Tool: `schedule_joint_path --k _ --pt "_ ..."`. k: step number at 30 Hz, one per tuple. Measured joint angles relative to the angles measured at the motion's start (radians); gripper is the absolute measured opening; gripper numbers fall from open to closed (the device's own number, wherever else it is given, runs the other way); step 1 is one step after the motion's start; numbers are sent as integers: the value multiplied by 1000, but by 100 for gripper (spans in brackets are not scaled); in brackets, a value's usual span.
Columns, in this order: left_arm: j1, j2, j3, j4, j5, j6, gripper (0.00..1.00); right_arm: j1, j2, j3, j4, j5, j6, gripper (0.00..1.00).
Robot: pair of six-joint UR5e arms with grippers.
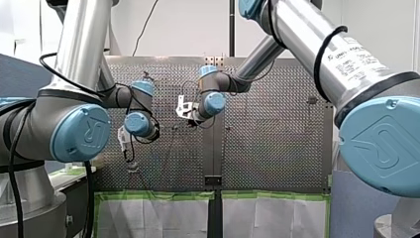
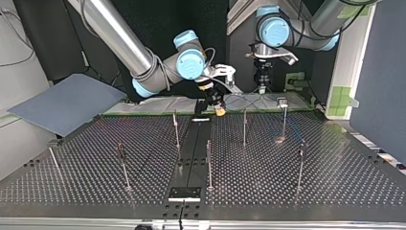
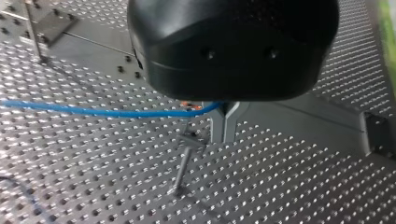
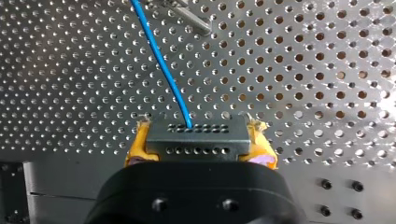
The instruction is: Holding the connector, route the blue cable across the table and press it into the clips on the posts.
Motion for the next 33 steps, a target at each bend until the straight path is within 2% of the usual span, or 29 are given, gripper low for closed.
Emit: schedule_joint_path --k 6,11,17,23,28,33 --pt "-1 -50 41 33 31 -3 0 -5 36 0 -8 -2 -3 0" --pt "6 -90 87 30 48 -6 0 -15 63 0 -40 -3 -1 0" --pt "15 -129 141 10 47 -3 0 -30 68 -1 -83 -4 3 0" --pt "24 -174 193 32 42 6 0 -47 68 -2 -105 -11 5 0" --pt "38 -185 234 25 41 8 0 -59 69 -1 -129 -33 20 0" --pt "58 -187 263 1 40 22 0 -70 69 -2 -138 -42 25 0"
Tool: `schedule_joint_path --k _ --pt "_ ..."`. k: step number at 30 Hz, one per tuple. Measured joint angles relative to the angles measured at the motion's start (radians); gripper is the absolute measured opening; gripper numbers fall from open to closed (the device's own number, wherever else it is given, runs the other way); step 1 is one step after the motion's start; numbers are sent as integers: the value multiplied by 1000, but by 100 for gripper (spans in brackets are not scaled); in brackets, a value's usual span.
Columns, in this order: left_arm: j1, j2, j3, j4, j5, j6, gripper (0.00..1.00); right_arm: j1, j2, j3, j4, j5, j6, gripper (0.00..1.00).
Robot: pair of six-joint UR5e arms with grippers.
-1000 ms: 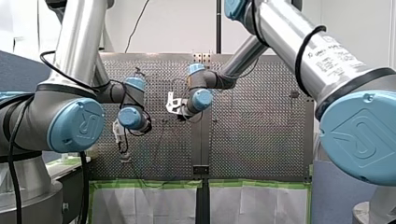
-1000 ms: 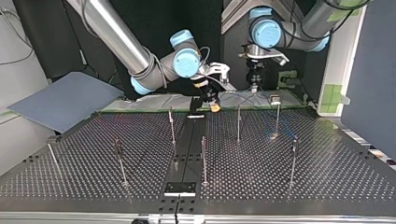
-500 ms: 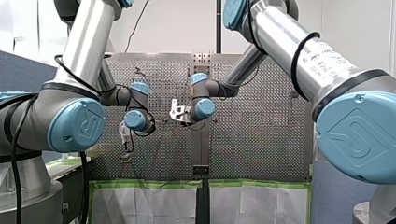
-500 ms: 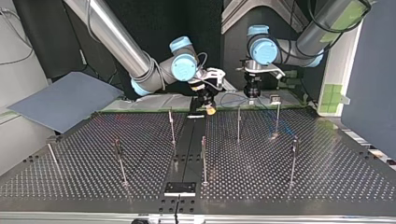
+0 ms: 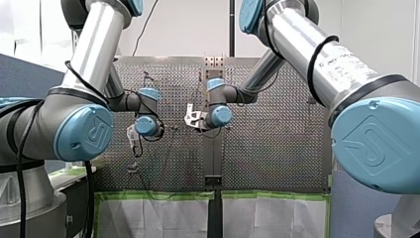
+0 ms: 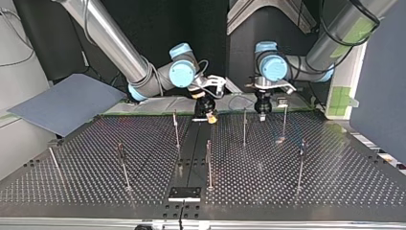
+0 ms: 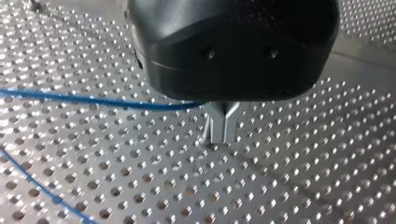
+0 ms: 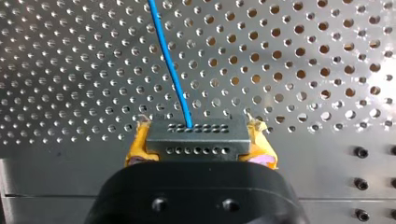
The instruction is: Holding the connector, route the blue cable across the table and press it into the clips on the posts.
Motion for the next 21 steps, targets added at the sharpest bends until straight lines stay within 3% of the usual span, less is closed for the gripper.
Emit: schedule_joint_path --k 12,21 --pt "33 -60 80 -47 23 44 0 -25 0 -5 -2 -8 3 0" --pt "51 -67 141 -85 27 56 0 -41 -1 -6 -2 -8 5 0"
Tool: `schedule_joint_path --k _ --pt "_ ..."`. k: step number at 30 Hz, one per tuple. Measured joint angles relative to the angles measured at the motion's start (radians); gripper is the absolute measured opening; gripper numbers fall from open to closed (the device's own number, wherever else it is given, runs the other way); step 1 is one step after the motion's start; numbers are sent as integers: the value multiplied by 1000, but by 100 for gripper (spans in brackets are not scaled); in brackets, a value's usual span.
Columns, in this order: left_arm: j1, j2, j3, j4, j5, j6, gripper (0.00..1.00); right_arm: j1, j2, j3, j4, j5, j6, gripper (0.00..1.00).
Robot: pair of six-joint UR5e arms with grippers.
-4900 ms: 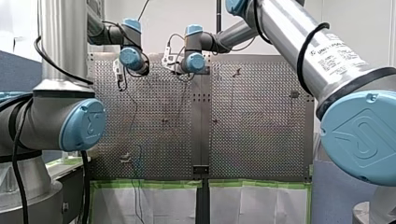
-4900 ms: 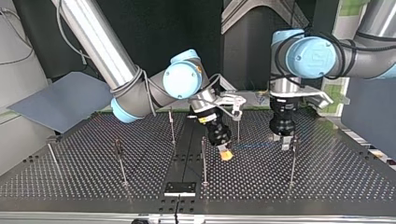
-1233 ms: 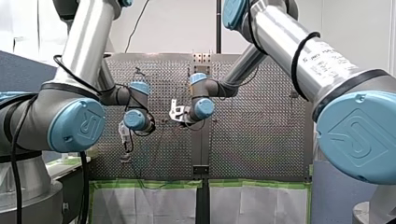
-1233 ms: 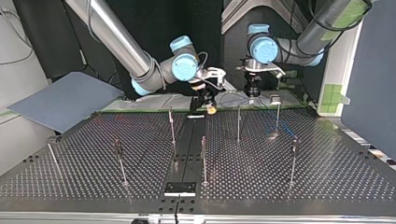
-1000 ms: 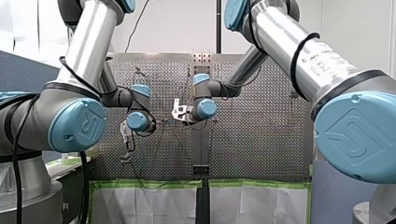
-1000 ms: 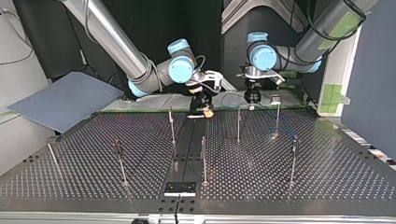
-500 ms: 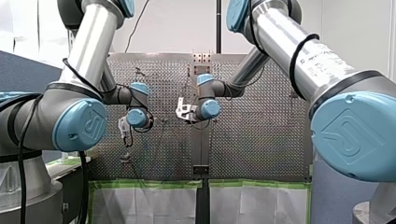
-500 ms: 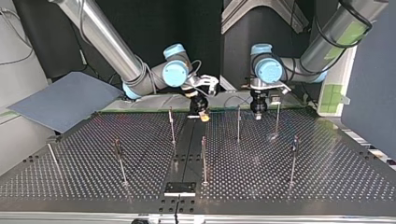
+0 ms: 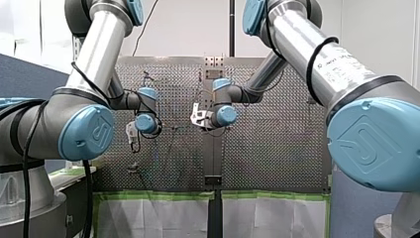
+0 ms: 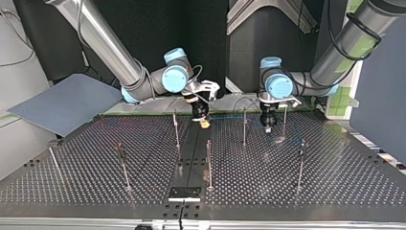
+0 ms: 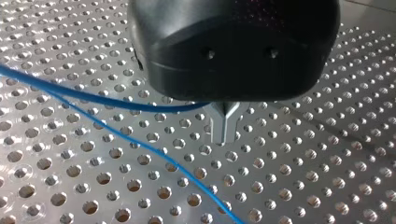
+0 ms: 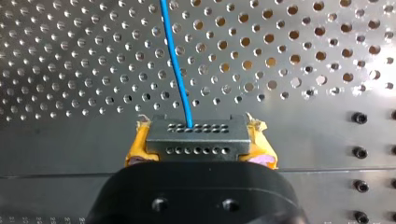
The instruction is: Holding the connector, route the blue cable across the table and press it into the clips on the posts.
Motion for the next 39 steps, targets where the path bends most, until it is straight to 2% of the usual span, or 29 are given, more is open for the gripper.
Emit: schedule_joint_path --k 1,2,3,5,6,7,8,9,10,11,16,17,24,33,39 --pt "1 0 2 -5 0 3 7 -2 0 0 0 0 0 0" --pt "0 0 3 -13 0 8 18 -3 0 0 0 0 0 0" --pt "0 0 4 -20 0 12 18 -4 0 0 1 0 0 0" --pt "-3 0 3 -37 0 24 38 -5 0 0 1 0 0 0" --pt "-4 1 2 -45 0 30 38 -6 0 0 2 -1 0 0" --pt "-6 1 0 -53 0 35 46 -6 0 0 4 -1 1 0" --pt "-7 1 -4 -64 -1 44 59 -7 0 0 5 -1 1 0" --pt "-8 1 -9 -71 -3 51 59 -7 0 0 7 -1 2 0" --pt "-10 1 -14 -79 -5 57 75 -7 0 0 10 -2 2 0" --pt "-11 2 -22 -89 -10 66 81 -8 0 0 12 -2 2 0" --pt "-17 2 -54 -128 -28 87 81 -11 0 0 21 -3 3 0" --pt "-18 2 -59 -136 -29 88 100 -12 0 0 22 -3 3 0" --pt "-49 29 -108 -115 -53 86 100 -22 0 0 32 -3 3 0" --pt "-86 99 -180 -45 -41 24 100 -25 0 0 34 -3 3 0" --pt "-101 150 -216 -5 -63 8 100 -24 0 0 34 -3 3 0"
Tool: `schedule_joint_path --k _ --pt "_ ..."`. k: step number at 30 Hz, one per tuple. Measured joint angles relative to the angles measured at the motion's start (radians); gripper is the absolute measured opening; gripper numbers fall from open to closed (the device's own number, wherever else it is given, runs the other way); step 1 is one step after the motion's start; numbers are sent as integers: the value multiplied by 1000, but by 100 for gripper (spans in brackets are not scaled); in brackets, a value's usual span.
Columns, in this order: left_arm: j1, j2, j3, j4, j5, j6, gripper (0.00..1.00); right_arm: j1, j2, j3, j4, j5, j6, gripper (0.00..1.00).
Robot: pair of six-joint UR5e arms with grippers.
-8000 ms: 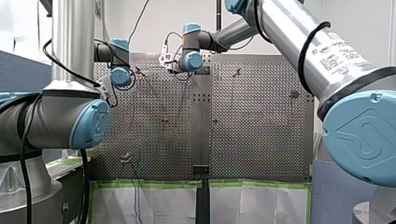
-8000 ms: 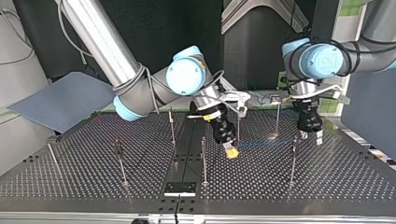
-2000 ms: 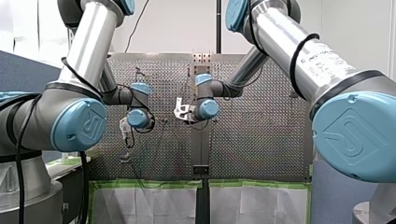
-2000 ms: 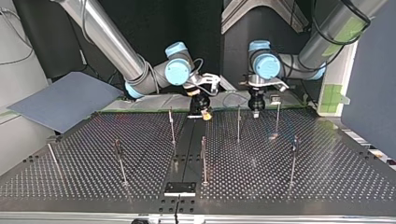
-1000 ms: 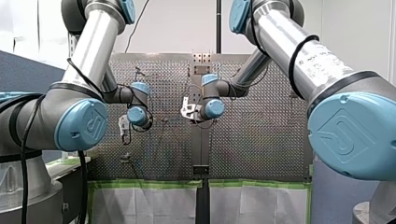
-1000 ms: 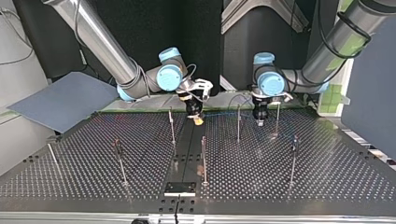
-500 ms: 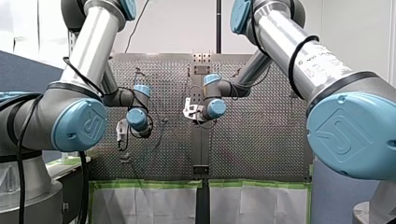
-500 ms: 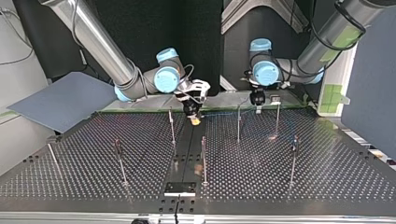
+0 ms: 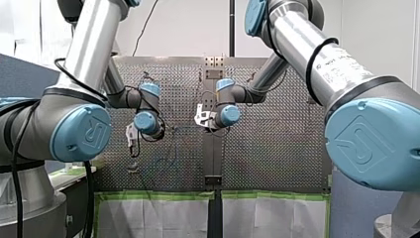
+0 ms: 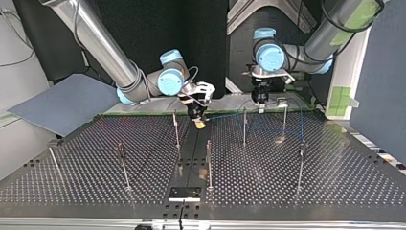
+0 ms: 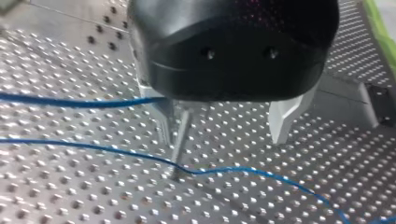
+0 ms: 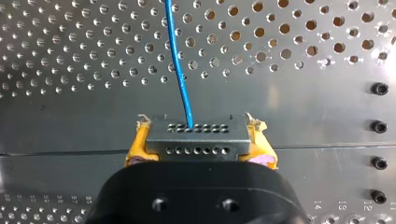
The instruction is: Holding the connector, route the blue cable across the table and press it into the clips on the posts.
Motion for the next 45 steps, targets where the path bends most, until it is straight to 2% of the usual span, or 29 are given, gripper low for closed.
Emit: schedule_joint_path --k 9,16,21,27,33,40,45 --pt "-24 22 -26 38 -35 -2 100 2 0 0 0 0 0 0" --pt "-51 23 -30 59 -30 -6 100 3 0 0 0 0 0 0" --pt "-69 23 -30 98 -15 -20 100 3 0 0 0 0 0 0" --pt "-83 23 -31 145 -18 -31 100 1 0 0 0 0 0 0" --pt "-93 23 -41 119 -45 -20 100 -4 0 0 0 0 2 0" --pt "-128 23 -43 104 -9 -3 100 -10 0 0 0 0 3 0" --pt "-165 21 -30 116 -23 -5 100 -11 0 0 -1 1 3 0"
